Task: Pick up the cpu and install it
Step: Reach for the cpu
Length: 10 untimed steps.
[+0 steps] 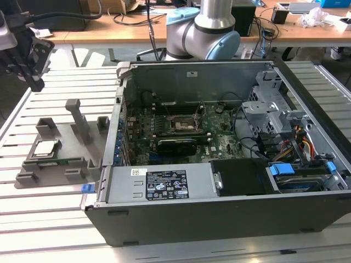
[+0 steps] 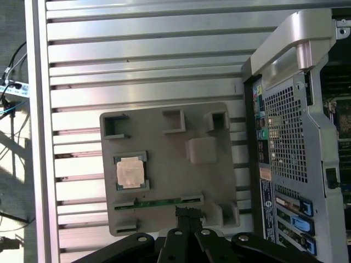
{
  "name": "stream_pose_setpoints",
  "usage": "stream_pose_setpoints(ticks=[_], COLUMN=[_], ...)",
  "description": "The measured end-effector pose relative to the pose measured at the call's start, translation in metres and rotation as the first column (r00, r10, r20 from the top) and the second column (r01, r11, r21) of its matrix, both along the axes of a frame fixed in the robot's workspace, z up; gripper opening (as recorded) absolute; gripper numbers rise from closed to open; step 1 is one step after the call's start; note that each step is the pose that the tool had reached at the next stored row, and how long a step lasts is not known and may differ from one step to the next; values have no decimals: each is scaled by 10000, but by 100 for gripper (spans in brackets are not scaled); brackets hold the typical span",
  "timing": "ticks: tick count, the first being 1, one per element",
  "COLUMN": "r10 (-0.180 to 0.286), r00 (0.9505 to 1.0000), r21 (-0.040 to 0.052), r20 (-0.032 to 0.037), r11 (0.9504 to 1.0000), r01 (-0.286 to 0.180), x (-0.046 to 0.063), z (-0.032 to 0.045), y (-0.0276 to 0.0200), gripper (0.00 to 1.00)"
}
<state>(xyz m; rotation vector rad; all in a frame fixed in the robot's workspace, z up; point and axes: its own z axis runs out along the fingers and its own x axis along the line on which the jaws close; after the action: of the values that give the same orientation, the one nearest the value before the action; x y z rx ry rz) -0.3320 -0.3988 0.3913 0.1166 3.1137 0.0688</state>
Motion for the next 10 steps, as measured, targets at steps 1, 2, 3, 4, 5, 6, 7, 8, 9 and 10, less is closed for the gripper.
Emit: stream_pose_setpoints(ticks=[1,2,3,4,5,6,7,8,9,10], r10=[0,0,1,1,1,0,2,1,0,2], r00=[10000,10000,10000,10000,10000,10000,10000,10000,10000,10000], r21=[0,0,0,0,0,0,0,0,1,-27], r20=[0,0,0,0,-1,0,0,0,0,1], r11=[10000,10000,10000,10000,10000,10000,10000,10000,10000,10000], r01=[0,0,-1,-1,-1,0,-2,-1,0,-2], x=[-9,-19,-30,-47,-57,-65,-74,-96,-119,-142], z=[0,0,-1,-1,-1,-1,-1,-2,-3,-3], y=[0,0,0,0,0,0,0,0,1,12], gripper=[11,11,11,11,11,11,11,11,11,11])
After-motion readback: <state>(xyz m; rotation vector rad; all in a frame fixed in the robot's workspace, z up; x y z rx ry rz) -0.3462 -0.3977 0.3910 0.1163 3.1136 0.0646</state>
